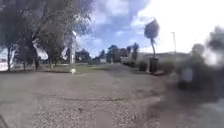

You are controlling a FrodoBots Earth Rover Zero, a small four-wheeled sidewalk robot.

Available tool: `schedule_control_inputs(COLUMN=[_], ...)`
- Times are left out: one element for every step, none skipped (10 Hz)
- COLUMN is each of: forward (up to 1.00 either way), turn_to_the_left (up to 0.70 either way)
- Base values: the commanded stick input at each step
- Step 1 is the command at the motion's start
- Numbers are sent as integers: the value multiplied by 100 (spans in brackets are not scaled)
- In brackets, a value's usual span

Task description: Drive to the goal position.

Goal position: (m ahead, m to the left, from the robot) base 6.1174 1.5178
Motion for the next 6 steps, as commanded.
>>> schedule_control_inputs(forward=[70, 70, 70, 70, 69, 44], turn_to_the_left=[0, 0, 0, 0, 0, 0])
